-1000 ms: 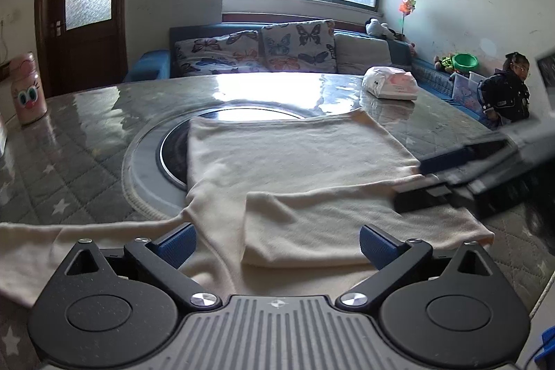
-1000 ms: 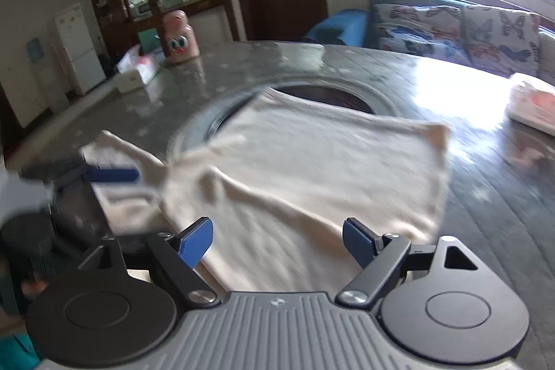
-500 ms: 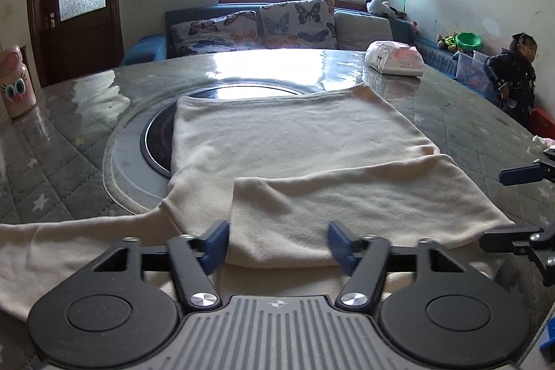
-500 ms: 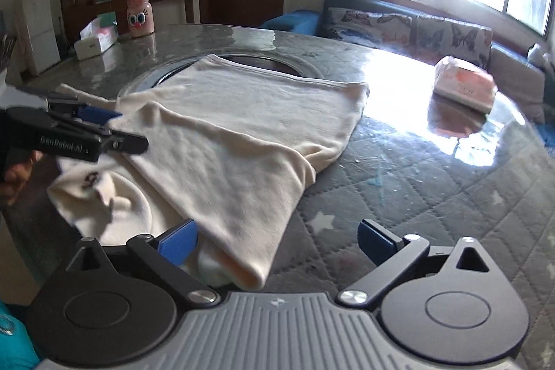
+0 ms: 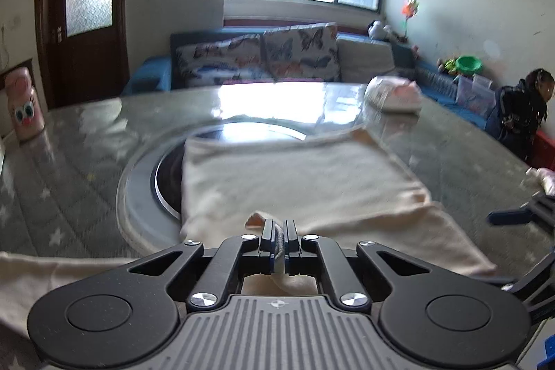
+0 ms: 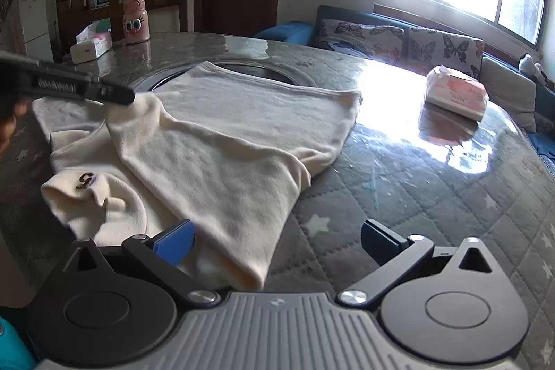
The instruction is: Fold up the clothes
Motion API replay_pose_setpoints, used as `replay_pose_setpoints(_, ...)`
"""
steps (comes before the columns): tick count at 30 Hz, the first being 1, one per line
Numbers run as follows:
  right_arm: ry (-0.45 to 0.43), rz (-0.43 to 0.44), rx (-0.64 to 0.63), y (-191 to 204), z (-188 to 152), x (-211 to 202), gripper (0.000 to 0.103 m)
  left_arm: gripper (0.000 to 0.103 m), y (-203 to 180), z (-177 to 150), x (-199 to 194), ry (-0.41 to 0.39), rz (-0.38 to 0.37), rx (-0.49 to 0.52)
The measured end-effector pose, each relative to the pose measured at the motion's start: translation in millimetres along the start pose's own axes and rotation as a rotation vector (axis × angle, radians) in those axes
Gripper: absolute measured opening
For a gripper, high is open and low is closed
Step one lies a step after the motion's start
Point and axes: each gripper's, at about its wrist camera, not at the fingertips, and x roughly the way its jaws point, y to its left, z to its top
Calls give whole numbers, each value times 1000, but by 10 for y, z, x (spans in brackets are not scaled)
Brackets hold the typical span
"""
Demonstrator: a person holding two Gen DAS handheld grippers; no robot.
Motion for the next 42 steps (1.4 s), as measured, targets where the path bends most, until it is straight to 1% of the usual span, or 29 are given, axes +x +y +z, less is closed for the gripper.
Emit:
replay_pose_setpoints(4, 5, -11, 3, 16, -4, 53, 103, 5, -24, 104, -69, -29, -16, -1)
replay_pose_setpoints(8, -9, 0, -2, 14, -37, -8, 103, 4, -14, 191, -172, -56, -25, -12)
replay_pose_setpoints(11, -16, -2, -3, 15, -47, -19, 103, 4, -27, 289, -266, -95, -33, -15)
replay_pose_setpoints(15, -9, -47, 18, -18, -62, 13, 103, 2, -4, 371, -376, -133, -40, -21)
replay_pose_setpoints(18, -18, -54, 43, -64, -100, -32, 103, 2, 29, 322, -363, -114, -33, -27)
replay_pose_setpoints(20, -27, -59, 56, -82, -126, -74, 103, 2, 57, 226, -294, -74, -18, -24)
replay_pose_setpoints(22, -29, -58, 71, -98, -145, -117, 103, 3, 82, 122, -212, -25, -23, -26)
replay_pose_setpoints(25, -34, -53, 97, -153, -156, -179, 103, 8, 91, -7, -84, 31, -21, -15)
replay_pose_setpoints(26, -35, -50, 104, -170, -148, -197, 103, 15, 88, -42, -39, 44, -10, -11)
replay_pose_setpoints(27, -41, -51, 113, -202, -119, -205, 103, 29, 83, -72, 9, 55, 4, -8)
replay_pose_setpoints(29, -47, -55, 126, -236, -77, -200, 103, 50, 74, -134, 102, 75, 34, 0)
replay_pose_setpoints(32, -55, -77, 134, -274, 31, -118, 103, 50, 97, -223, 211, 109, 73, 8)
replay_pose_setpoints(34, -61, -95, 120, -272, 98, -52, 103, 46, 116, -278, 260, 130, 63, -7)
replay_pose_setpoints(35, -66, -107, 107, -267, 145, -4, 103, 36, 123, -300, 261, 133, 51, -15)
replay_pose_setpoints(36, -69, -118, 100, -265, 182, 36, 103, 29, 126, -308, 252, 130, 36, -20)
replay_pose_setpoints(38, -71, -151, 95, -270, 258, 141, 103, 24, 116, -307, 222, 125, 29, -17)
replay_pose_setpoints(41, -76, -200, 93, -288, 329, 270, 103, 24, 113, -317, 192, 125, 31, -15)
replay_pose_setpoints(42, -68, -218, 88, -293, 338, 332, 103, 27, 115, -321, 178, 124, 33, -15)
